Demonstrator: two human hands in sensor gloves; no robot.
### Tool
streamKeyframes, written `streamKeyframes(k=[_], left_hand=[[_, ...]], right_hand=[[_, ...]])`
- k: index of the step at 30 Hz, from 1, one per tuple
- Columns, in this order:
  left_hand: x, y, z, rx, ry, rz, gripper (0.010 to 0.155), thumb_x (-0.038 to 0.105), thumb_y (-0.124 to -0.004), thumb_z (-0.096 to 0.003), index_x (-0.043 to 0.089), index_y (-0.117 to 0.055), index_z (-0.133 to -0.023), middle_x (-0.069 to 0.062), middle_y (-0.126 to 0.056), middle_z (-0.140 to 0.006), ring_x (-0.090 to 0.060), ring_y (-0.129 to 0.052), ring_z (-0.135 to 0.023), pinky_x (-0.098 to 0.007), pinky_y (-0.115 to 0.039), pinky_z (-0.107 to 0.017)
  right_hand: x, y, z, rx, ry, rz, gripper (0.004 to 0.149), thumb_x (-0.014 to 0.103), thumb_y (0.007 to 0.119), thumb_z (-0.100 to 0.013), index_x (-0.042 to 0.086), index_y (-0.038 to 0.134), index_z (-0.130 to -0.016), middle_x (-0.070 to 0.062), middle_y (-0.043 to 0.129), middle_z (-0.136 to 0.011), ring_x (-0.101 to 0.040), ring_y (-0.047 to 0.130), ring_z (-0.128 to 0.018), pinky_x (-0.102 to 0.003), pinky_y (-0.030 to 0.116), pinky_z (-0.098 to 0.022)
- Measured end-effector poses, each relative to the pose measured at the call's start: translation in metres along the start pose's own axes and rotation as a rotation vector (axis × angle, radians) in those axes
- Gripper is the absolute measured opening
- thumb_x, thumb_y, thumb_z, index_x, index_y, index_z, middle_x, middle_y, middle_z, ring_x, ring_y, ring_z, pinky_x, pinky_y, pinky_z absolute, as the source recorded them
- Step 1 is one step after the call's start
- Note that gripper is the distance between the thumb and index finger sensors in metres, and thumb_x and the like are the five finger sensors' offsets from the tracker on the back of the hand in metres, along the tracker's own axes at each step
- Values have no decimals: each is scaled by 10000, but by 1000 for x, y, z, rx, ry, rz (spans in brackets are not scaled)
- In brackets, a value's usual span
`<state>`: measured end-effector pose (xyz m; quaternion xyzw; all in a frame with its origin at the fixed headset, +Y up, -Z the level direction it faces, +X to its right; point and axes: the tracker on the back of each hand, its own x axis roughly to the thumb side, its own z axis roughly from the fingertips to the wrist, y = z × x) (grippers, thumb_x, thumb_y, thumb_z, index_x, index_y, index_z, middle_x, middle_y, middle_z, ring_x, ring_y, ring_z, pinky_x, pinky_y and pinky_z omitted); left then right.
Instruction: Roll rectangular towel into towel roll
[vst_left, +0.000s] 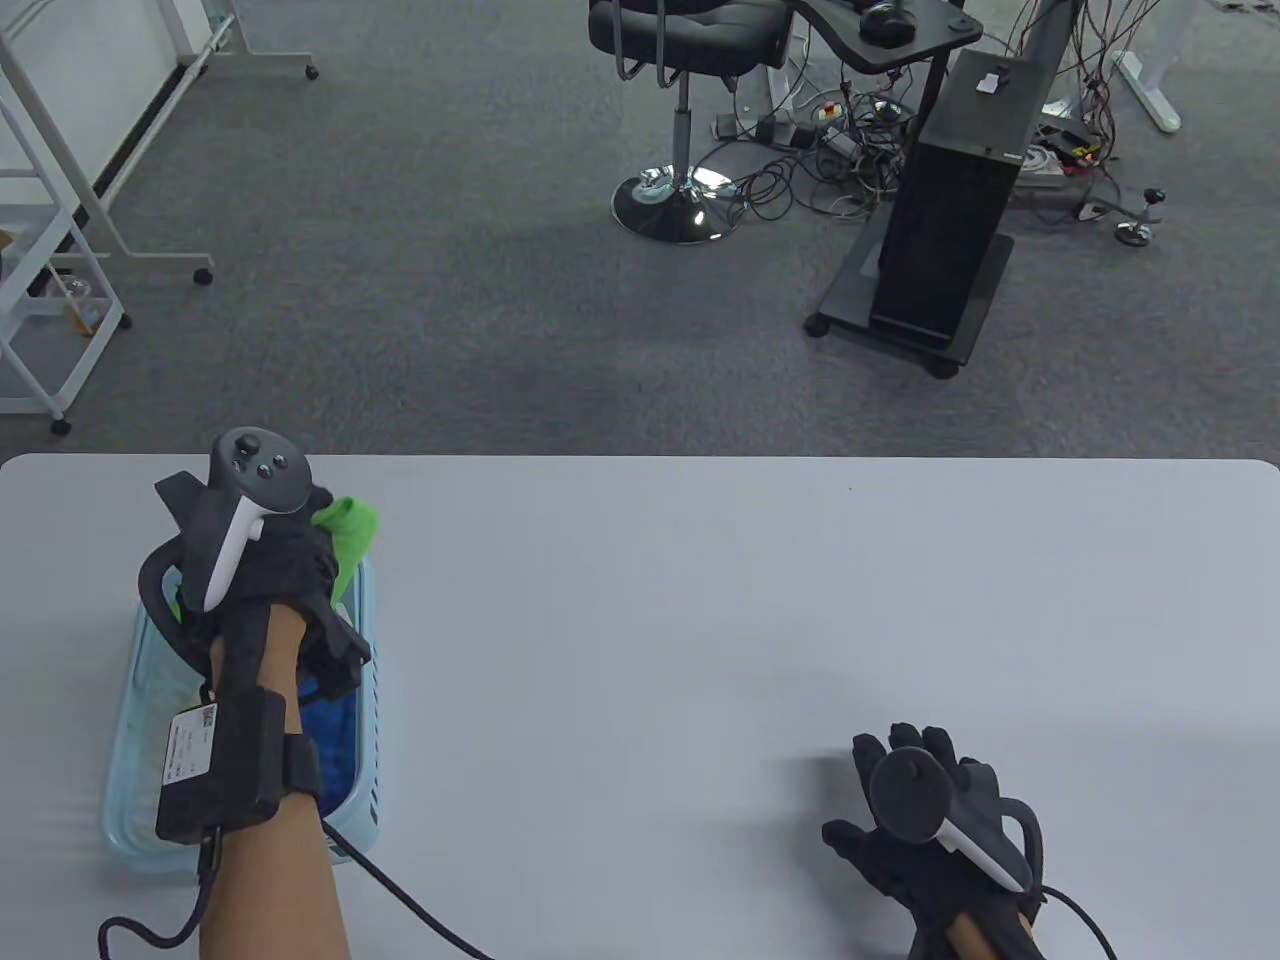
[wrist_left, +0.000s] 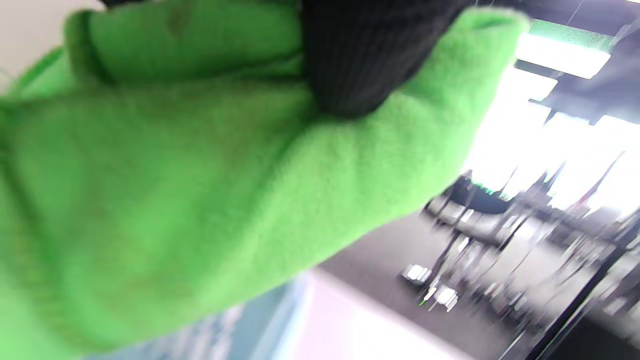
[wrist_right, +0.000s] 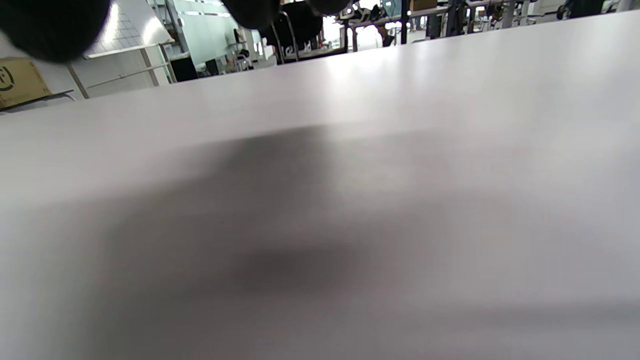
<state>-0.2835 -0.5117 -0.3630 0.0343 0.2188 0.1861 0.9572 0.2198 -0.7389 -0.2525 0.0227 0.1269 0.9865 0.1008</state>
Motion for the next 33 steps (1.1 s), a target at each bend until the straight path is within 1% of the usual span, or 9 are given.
streamKeyframes(k=[3, 7, 9, 14, 19, 22, 26, 30, 33], left_hand=[[38, 26, 34, 65, -175, 135, 451, 284, -867, -424, 368, -846, -866, -100, -869, -846, -391, -816, -883, -686, -553, -679], [76, 17, 70, 1, -329, 212, 466, 349, -881, -411, 308, -833, -872, -93, -993, -733, -353, -964, -763, -642, -651, -640], [89, -6, 85, -53, -379, 245, 477, 380, -880, -399, 244, -855, -855, -82, -1053, -634, -322, -1035, -667, -613, -708, -601], [100, -97, 124, -247, -410, 267, 487, 423, -864, -395, 172, -881, -813, -41, -1109, -478, -251, -1112, -522, -566, -779, -549], [77, -201, 154, -393, -356, 224, 495, 440, -840, -397, 108, -904, -759, -10, -1128, -329, -215, -1149, -396, -539, -824, -495], [57, -247, 165, -434, -317, 229, 502, 451, -815, -402, 80, -918, -724, 0, -1129, -287, -212, -1158, -363, -536, -835, -472], [36, -274, 171, -385, -260, 361, 494, 479, -791, -405, 85, -956, -651, 19, -1113, -211, -191, -1160, -309, -524, -851, -447], [25, -272, 169, -398, -243, 452, 484, 511, -775, -404, 91, -990, -514, 42, -1065, -96, -181, -1142, -197, -516, -866, -410], [17, -271, 167, -416, -211, 505, 489, 522, -771, -405, 96, -990, -503, 51, -1062, -91, -174, -1142, -195, -512, -868, -409]], right_hand=[[3, 1, 0, 5, -14, -3, 938, 605, 710, -304, 165, 370, -1061, -193, 218, -1066, -442, 183, -987, -685, 219, -674], [6, 1, 0, 9, -25, 4, 938, 604, 708, -305, 166, 369, -1062, -192, 217, -1067, -441, 183, -988, -685, 218, -675], [6, 1, 1, 4, -32, -7, 936, 603, 709, -305, 165, 372, -1061, -192, 219, -1067, -441, 186, -988, -685, 220, -674], [6, 2, 1, 7, -35, -3, 934, 604, 707, -306, 165, 377, -1061, -193, 222, -1067, -441, 187, -989, -685, 222, -675], [7, 3, -1, 17, -33, 1, 930, 604, 706, -307, 164, 382, -1060, -193, 224, -1067, -442, 192, -988, -685, 224, -673], [8, 3, 0, 10, -51, -13, 922, 602, 706, -307, 166, 399, -1058, -188, 242, -1069, -437, 208, -993, -684, 227, -676], [14, 2, 1, -11, -102, -70, 903, 596, 708, -306, 166, 436, -1052, -180, 285, -1071, -428, 250, -1000, -682, 247, -679], [23, 5, 3, -2, -154, -110, 882, 593, 708, -308, 182, 460, -1048, -172, 330, -1072, -420, 304, -1005, -678, 275, -683], [29, 5, 4, -10, -196, -175, 854, 578, 715, -308, 188, 497, -1037, -167, 370, -1067, -411, 348, -1005, -675, 296, -685]])
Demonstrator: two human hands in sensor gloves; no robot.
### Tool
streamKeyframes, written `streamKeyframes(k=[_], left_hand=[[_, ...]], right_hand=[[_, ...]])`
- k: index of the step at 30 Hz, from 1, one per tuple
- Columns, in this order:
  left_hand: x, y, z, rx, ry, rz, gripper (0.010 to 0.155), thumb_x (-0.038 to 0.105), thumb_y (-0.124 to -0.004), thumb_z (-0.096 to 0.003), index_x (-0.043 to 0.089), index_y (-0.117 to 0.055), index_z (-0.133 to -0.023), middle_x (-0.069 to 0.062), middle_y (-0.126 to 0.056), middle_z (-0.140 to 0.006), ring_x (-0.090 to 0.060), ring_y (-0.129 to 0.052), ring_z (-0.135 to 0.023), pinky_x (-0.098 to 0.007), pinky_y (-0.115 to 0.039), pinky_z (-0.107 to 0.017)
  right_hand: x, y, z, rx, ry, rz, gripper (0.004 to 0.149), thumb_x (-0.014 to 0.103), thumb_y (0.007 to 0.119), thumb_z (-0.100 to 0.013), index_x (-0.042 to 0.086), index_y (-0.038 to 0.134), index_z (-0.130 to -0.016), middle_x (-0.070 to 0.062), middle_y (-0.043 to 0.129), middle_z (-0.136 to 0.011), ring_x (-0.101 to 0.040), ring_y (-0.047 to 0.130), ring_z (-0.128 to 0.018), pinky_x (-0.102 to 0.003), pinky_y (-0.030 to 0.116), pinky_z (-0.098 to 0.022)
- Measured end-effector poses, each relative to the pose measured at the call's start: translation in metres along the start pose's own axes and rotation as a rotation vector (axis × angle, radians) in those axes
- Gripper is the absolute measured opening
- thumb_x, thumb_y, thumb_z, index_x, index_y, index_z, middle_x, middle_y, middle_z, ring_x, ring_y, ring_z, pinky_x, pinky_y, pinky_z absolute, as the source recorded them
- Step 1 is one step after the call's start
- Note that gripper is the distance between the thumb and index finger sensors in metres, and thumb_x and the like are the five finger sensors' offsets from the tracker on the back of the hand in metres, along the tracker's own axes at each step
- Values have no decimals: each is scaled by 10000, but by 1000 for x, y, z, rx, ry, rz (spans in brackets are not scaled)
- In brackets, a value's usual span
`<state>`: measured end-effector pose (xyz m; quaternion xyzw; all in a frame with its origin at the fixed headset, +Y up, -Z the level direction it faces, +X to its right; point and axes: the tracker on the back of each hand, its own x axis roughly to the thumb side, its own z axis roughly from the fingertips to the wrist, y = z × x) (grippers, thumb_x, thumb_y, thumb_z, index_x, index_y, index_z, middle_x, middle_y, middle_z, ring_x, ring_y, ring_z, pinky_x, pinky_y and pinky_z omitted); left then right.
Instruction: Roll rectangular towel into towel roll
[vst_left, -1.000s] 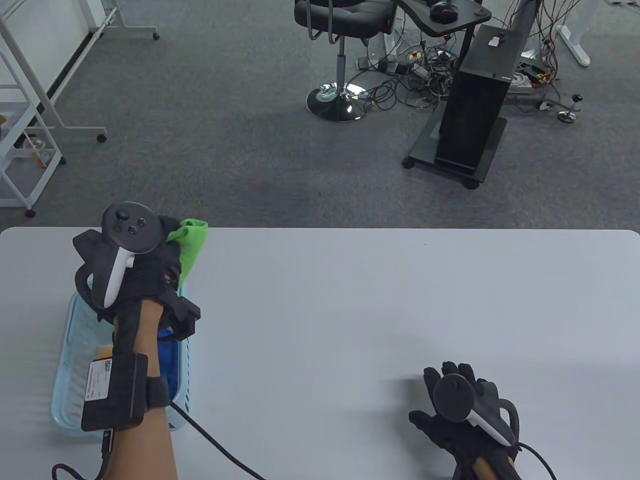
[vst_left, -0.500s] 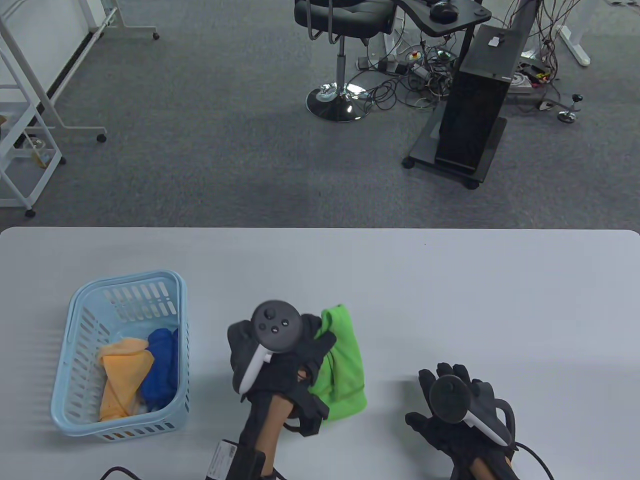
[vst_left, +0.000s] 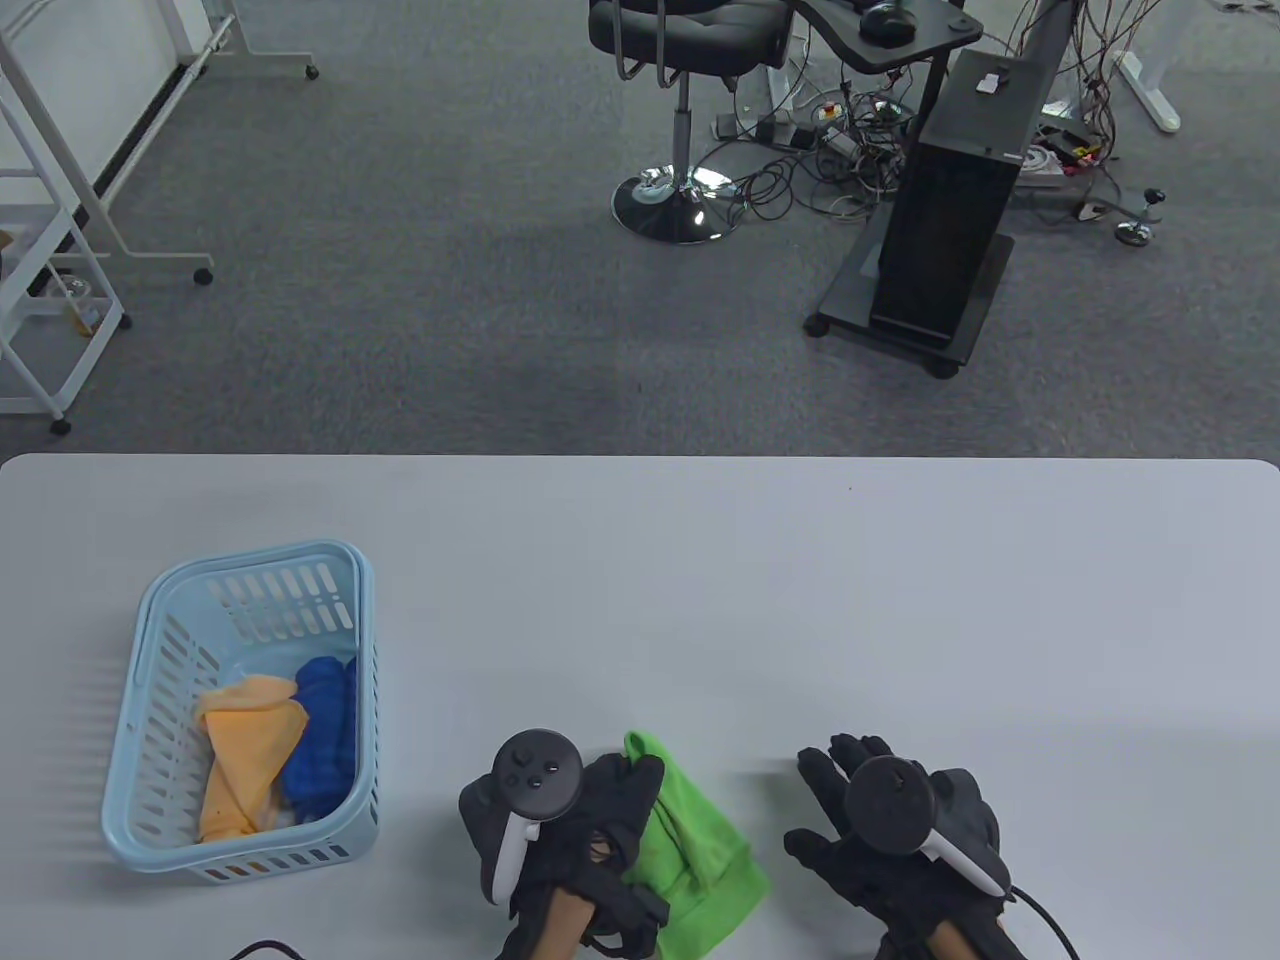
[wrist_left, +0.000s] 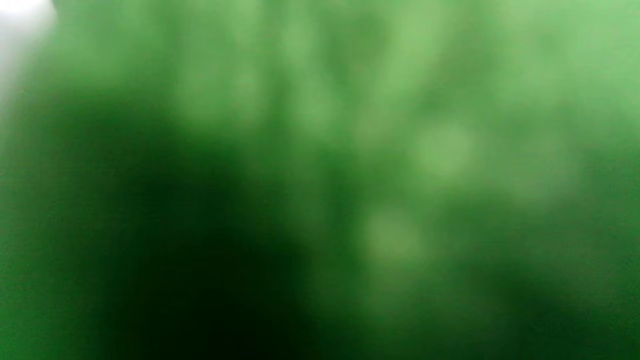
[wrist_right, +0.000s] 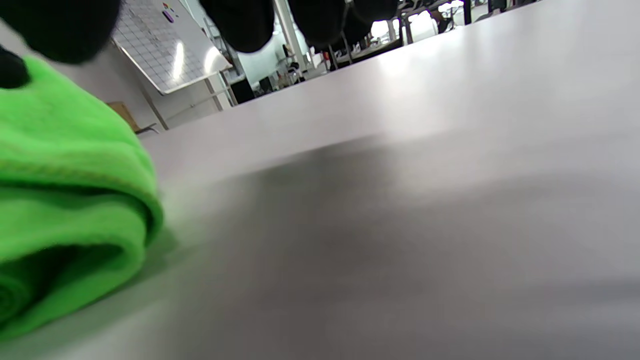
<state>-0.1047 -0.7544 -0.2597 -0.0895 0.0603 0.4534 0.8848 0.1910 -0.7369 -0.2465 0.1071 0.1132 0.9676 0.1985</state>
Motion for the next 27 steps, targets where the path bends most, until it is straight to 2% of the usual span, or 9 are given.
streamKeyframes(k=[4, 8, 10, 13, 14, 17, 22, 25, 27], left_hand=[[-5, -1, -2, -51, 34, 108, 505, 530, -787, -401, 97, -971, -586, 31, -1080, -149, -179, -1142, -247, -518, -853, -432], [5, -16, -4, -191, -43, 286, 516, 522, -790, -402, 99, -934, -661, 17, -1103, -237, -196, -1142, -336, -529, -827, -471], [9, -28, -4, -301, -83, 412, 539, 507, -801, -405, 106, -872, -758, -3, -1105, -371, -231, -1118, -468, -551, -788, -516], [18, -46, -2, -570, -148, 536, 712, 441, -878, -395, 86, -655, -971, -103, -987, -707, -370, -950, -728, -637, -656, -595], [20, -47, -1, -577, -165, 512, 741, 415, -887, -396, 90, -613, -1001, -99, -953, -748, -365, -927, -754, -640, -647, -603], [25, -39, 0, -479, -213, 370, 692, 337, -888, -398, 113, -637, -1003, -71, -949, -711, -341, -940, -726, -642, -657, -595], [17, -19, -1, -290, -162, 293, 577, 400, -868, -396, 174, -790, -921, -56, -980, -583, -308, -981, -605, -632, -684, -573], [9, 2, 0, -103, -99, 297, 469, 428, -855, -398, 182, -920, -791, -42, -1005, -437, -287, -1019, -487, -621, -720, -542], [7, 14, 1, -3, -83, 283, 458, 422, -849, -402, 168, -941, -772, -44, -1007, -406, -293, -1023, -461, -623, -723, -535]], right_hand=[[13, -2, 5, -25, -75, -92, 809, 575, 718, -303, 200, 584, -1008, -143, 491, -1050, -391, 468, -999, -673, 349, -688], [25, 7, 5, 43, -123, -196, 887, 651, 698, -267, 175, 592, -1007, -133, 541, -1039, -380, 523, -994, -687, 374, -685], [26, 13, 3, 64, -114, -216, 897, 678, 695, -252, 159, 621, -980, -135, 578, -1017, -382, 555, -981, -694, 393, -677], [22, 11, 0, -29, -52, -200, 584, 529, 735, -300, 214, 804, -787, -53, 822, -839, -310, 764, -884, -659, 488, -672], [20, 9, 0, -59, -45, -197, 525, 501, 746, -300, 223, 846, -733, -38, 873, -781, -292, 822, -838, -647, 515, -666], [10, 0, 1, -99, -16, -234, 485, 491, 746, -307, 231, 884, -693, -33, 910, -738, -284, 867, -796, -629, 554, -653], [0, -6, 0, -122, 15, -340, 480, 499, 719, -307, 218, 937, -629, -53, 950, -690, -294, 903, -753, -630, 568, -642], [-17, -17, -1, -192, 97, -271, 457, 485, 719, -310, 219, 939, -610, -49, 958, -673, -292, 914, -740, -626, 576, -641], [-35, -27, -1, -284, 193, -173, 448, 476, 731, -307, 209, 949, -593, -58, 967, -657, -298, 922, -726, -626, 585, -634]])
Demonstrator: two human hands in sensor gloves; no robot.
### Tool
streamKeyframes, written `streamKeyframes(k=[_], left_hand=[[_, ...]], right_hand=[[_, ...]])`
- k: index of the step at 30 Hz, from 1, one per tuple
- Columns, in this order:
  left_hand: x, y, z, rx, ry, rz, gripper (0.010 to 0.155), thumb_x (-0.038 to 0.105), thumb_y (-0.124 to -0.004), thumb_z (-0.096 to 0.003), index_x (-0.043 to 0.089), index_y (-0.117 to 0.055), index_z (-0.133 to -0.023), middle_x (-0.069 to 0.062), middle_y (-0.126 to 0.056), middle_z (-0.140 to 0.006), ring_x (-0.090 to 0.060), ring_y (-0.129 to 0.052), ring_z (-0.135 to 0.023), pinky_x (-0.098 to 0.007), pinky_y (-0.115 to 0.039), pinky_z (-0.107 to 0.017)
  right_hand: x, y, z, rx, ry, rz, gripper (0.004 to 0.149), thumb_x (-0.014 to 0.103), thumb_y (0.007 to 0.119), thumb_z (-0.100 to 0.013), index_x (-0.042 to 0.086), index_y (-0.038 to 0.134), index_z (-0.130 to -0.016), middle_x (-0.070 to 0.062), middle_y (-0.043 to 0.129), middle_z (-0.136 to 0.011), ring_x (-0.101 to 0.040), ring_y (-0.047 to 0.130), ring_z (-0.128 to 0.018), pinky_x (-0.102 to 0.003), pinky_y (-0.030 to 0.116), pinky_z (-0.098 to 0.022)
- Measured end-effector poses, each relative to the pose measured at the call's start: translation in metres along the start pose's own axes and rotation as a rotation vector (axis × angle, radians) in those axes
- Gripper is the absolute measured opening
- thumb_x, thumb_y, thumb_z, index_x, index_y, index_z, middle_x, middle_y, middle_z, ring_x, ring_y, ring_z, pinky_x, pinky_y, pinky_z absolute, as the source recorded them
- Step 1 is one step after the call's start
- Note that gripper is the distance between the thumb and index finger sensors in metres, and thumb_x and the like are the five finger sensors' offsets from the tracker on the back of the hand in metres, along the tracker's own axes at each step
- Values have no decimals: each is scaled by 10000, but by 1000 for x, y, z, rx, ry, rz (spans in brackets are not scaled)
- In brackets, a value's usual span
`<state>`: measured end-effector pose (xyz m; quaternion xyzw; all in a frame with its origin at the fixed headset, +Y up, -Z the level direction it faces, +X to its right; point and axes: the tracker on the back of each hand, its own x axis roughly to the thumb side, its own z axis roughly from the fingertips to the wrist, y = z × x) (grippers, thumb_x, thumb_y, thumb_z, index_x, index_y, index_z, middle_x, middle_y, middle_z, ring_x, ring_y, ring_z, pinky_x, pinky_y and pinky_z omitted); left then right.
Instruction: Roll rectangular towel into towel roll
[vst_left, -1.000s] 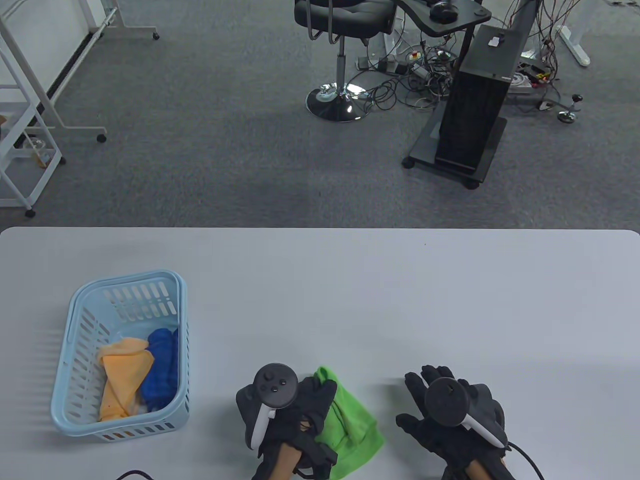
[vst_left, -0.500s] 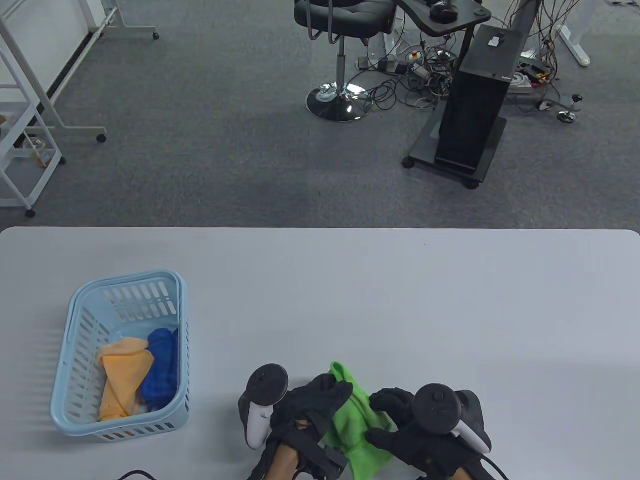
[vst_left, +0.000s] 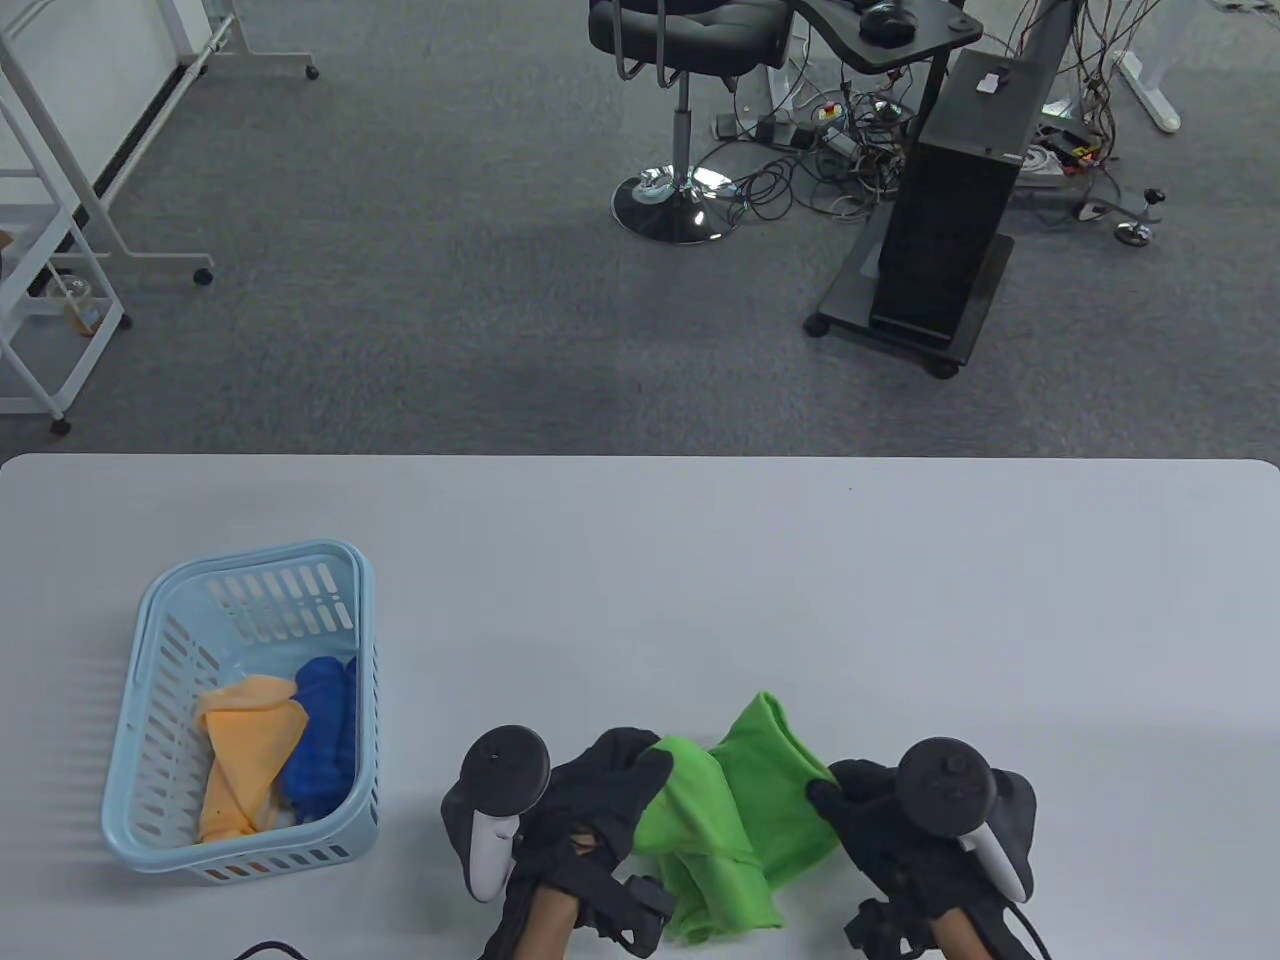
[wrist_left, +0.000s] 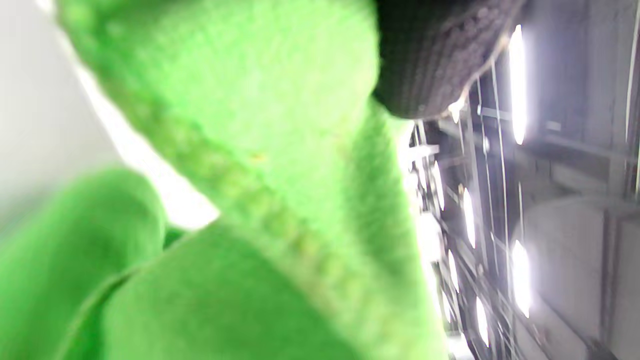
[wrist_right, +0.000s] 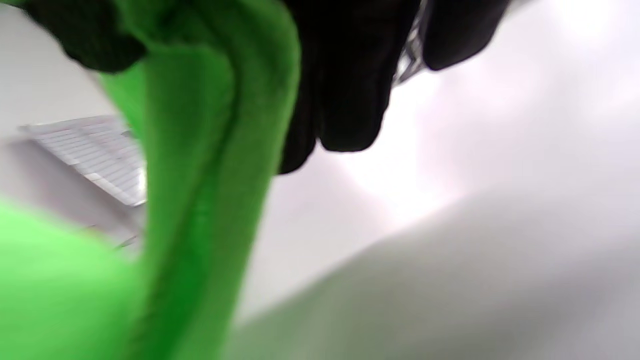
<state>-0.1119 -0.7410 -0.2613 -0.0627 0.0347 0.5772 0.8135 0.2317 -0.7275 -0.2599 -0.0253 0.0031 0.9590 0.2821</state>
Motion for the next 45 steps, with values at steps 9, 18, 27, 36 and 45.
streamKeyframes(k=[9, 18, 27, 36, 45], left_hand=[[28, 21, 7, 116, -122, -324, 536, 253, -761, -456, 228, -706, -988, -74, -901, -790, -385, -890, -785, -650, -645, -604], [25, 41, 8, 377, 26, -640, 550, 230, -747, -454, 229, -674, -1000, -104, -746, -847, -377, -790, -811, -657, -595, -638], [23, 30, 6, 276, 6, -786, 848, 452, -872, -386, 226, -481, -1104, -166, -454, -1124, -494, -538, -1017, -697, -507, -672], [27, 8, 9, 104, 5, -921, 426, 381, -836, -409, 259, -955, -799, -95, -973, -725, -370, -893, -770, -664, -582, -648], [-23, -8, -10, -199, 206, -981, 523, 419, -791, -413, 315, -867, -920, -105, -844, -1011, -452, -709, -976, -708, -488, -673]], right_hand=[[-64, -47, 1, -181, 311, 105, 439, 479, 740, -313, 212, 947, -594, -58, 970, -653, -295, 932, -714, -608, 614, -625], [-112, -77, 15, -295, 615, 93, 436, 476, 748, -321, 202, 947, -597, -67, 969, -651, -302, 934, -704, -594, 633, -614], [-117, -79, 18, -278, 662, 112, 823, 558, 774, -291, 107, 619, -961, -197, 523, -997, -434, 541, -942, -674, 423, -660], [-34, -21, 1, -61, 136, 221, 692, 478, 765, -313, 226, 663, -949, -110, 458, -1042, -401, 445, -991, -666, 355, -690], [-25, 40, -5, 396, 122, 449, 668, 553, 687, -328, 319, 635, -952, 2, 508, -1016, -249, 544, -975, -627, 430, -706]])
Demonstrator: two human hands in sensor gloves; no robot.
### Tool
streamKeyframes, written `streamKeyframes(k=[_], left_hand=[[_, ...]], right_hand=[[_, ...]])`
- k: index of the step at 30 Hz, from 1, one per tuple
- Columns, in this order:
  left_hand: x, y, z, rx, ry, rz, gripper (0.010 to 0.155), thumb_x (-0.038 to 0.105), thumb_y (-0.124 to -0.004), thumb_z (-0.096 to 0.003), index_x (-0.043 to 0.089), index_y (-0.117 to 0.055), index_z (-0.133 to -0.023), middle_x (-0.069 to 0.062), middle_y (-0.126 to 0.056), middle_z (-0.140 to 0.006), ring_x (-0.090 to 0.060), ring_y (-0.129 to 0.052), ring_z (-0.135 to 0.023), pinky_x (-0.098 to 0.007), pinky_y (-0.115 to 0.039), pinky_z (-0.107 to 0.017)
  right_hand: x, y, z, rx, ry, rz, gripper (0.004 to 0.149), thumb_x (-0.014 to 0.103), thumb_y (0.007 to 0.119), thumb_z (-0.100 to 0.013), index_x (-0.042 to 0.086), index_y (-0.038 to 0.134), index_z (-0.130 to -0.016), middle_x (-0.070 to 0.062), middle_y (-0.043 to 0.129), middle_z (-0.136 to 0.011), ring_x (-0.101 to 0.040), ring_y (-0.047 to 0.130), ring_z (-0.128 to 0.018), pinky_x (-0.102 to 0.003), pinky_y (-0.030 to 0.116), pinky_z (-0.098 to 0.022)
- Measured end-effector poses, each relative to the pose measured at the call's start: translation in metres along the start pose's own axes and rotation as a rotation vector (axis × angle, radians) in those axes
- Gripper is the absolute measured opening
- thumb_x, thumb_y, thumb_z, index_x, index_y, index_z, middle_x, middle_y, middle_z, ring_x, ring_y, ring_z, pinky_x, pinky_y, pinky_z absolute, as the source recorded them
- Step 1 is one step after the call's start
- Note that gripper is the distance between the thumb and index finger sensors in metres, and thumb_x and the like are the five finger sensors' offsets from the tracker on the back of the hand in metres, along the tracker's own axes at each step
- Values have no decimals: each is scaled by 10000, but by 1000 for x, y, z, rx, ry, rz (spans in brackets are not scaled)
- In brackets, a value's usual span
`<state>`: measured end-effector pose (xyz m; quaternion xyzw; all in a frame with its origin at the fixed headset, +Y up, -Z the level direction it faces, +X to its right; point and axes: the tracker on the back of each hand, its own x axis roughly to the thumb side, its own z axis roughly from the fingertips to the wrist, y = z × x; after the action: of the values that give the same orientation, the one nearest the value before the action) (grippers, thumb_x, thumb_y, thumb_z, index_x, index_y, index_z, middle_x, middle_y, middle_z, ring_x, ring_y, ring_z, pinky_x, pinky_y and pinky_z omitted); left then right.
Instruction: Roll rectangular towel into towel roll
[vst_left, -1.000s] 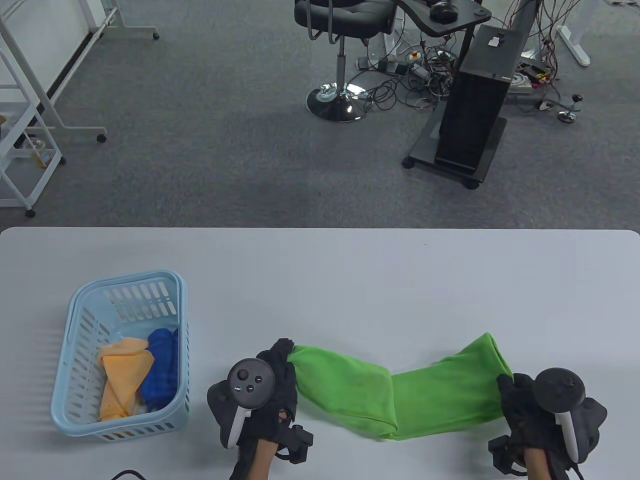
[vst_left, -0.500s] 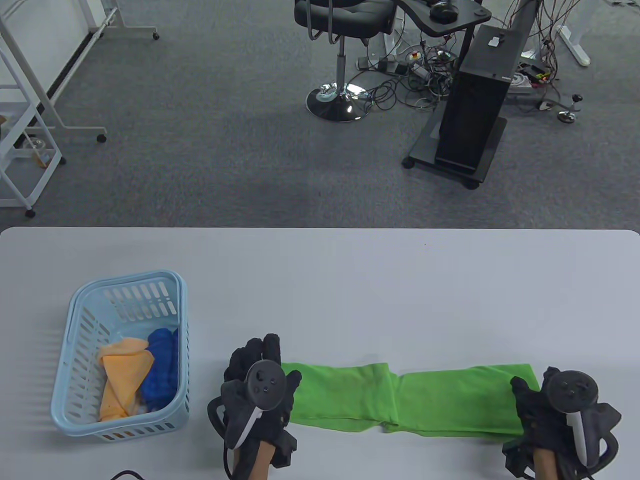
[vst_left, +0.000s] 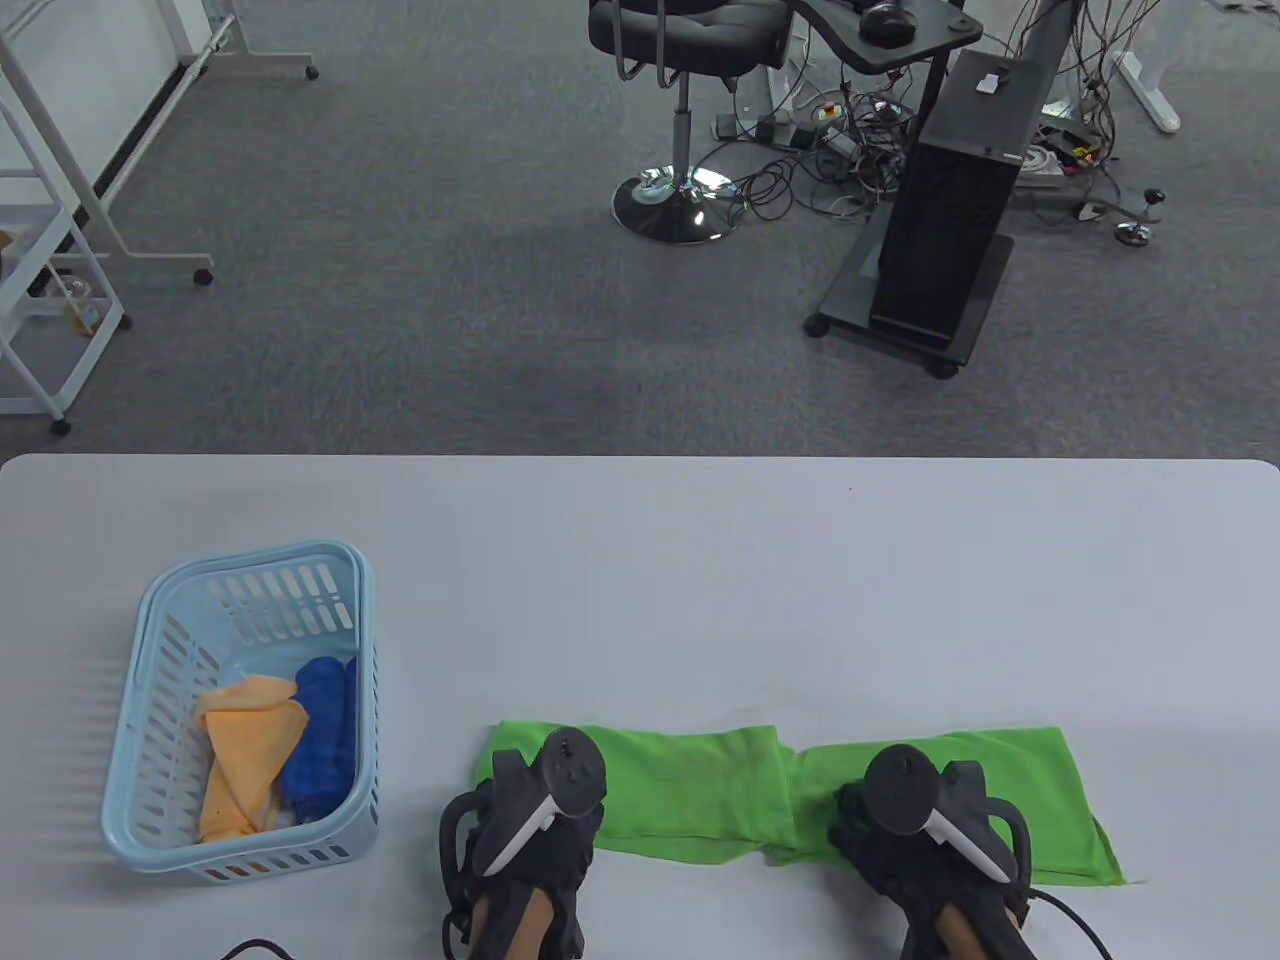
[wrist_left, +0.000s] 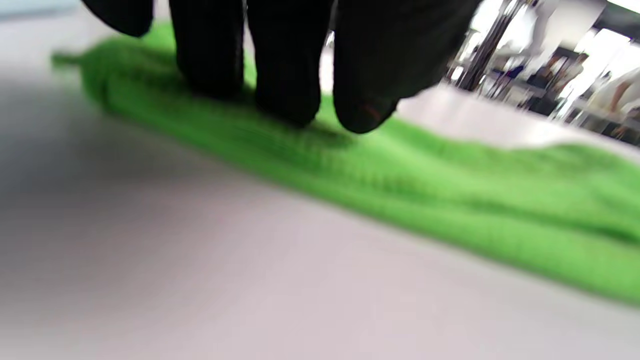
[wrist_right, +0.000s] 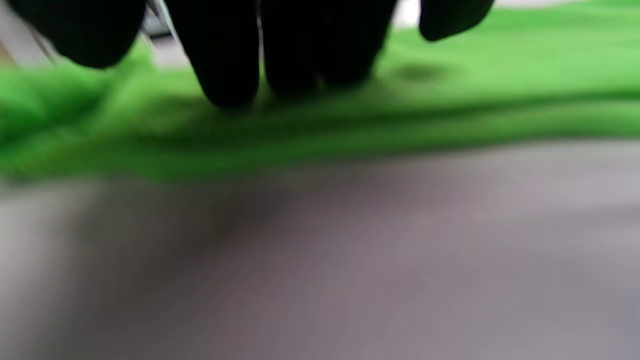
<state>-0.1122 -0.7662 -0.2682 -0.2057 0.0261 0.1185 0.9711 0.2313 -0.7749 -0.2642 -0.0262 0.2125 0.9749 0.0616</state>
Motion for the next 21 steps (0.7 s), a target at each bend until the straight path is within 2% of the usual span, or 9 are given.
streamKeyframes(k=[3, 6, 9, 12, 14, 15, 16, 17, 21], left_hand=[[-3, 1, -2, 36, 46, -7, 570, 459, -778, -412, 307, -828, -960, -113, -787, -1049, -459, -644, -1007, -709, -461, -680], [-11, 1, -2, 1, 170, -42, 592, 482, -762, -421, 353, -764, -998, -93, -693, -1117, -449, -545, -1065, -710, -424, -699], [-17, 2, -2, 26, 202, 22, 586, 477, -764, -423, 329, -784, -990, -107, -683, -1118, -420, -558, -1063, -704, -441, -693], [-17, 5, -1, 46, 183, 3, 570, 450, -769, -424, 319, -803, -978, -120, -714, -1100, -426, -583, -1056, -703, -450, -696], [-17, 12, 2, 102, 166, -3, 539, 425, -779, -418, 300, -853, -937, -121, -878, -991, -423, -748, -970, -689, -526, -676], [-17, 18, 6, 137, 161, 16, 524, 418, -784, -417, 296, -870, -919, -114, -986, -864, -414, -838, -890, -670, -567, -663], [-17, 22, 9, 163, 158, 32, 508, 413, -793, -413, 286, -887, -896, -86, -1031, -714, -368, -927, -726, -642, -613, -642], [-19, 29, 15, 208, 156, 67, 497, 420, -802, -407, 277, -903, -872, -66, -1039, -612, -349, -946, -646, -633, -633, -628], [-30, 46, 29, 341, 140, 172, 487, 442, -808, -402, 262, -921, -841, -63, -1029, -579, -357, -940, -659, -652, -617, -635]], right_hand=[[-16, -3, -1, -93, 126, -33, 713, 543, 701, -322, 264, 643, -976, -43, 524, -1038, -368, 506, -998, -689, 319, -689], [-38, -5, -5, -79, 204, -51, 712, 553, 686, -340, 307, 580, -1000, -16, 460, -1060, -378, 420, -1016, -686, 293, -686], [-47, -5, -6, -78, 214, -135, 707, 541, 694, -344, 295, 595, -999, -18, 449, -1063, -382, 383, -1018, -688, 277, -685], [-43, -4, -5, -60, 206, -94, 733, 543, 695, -342, 280, 564, -1014, -33, 427, -1071, -387, 382, -1020, -686, 283, -687], [-40, -4, -5, -34, 204, -72, 758, 550, 693, -342, 274, 527, -1028, -43, 399, -1081, -389, 389, -1022, -686, 286, -689], [-40, -4, -5, -21, 203, -72, 767, 552, 691, -342, 272, 513, -1033, -48, 388, -1084, -395, 397, -1021, -687, 288, -690], [-40, -4, -5, -16, 203, -78, 769, 554, 690, -343, 271, 508, -1035, -49, 380, -1085, -395, 397, -1021, -686, 289, -691], [-41, -5, -5, -14, 205, -87, 766, 554, 689, -344, 272, 512, -1034, -49, 382, -1084, -397, 398, -1020, -686, 290, -691], [-47, -8, -6, 9, 237, -107, 759, 559, 683, -349, 278, 515, -1035, -49, 375, -1088, -409, 372, -1023, -698, 250, -681]])
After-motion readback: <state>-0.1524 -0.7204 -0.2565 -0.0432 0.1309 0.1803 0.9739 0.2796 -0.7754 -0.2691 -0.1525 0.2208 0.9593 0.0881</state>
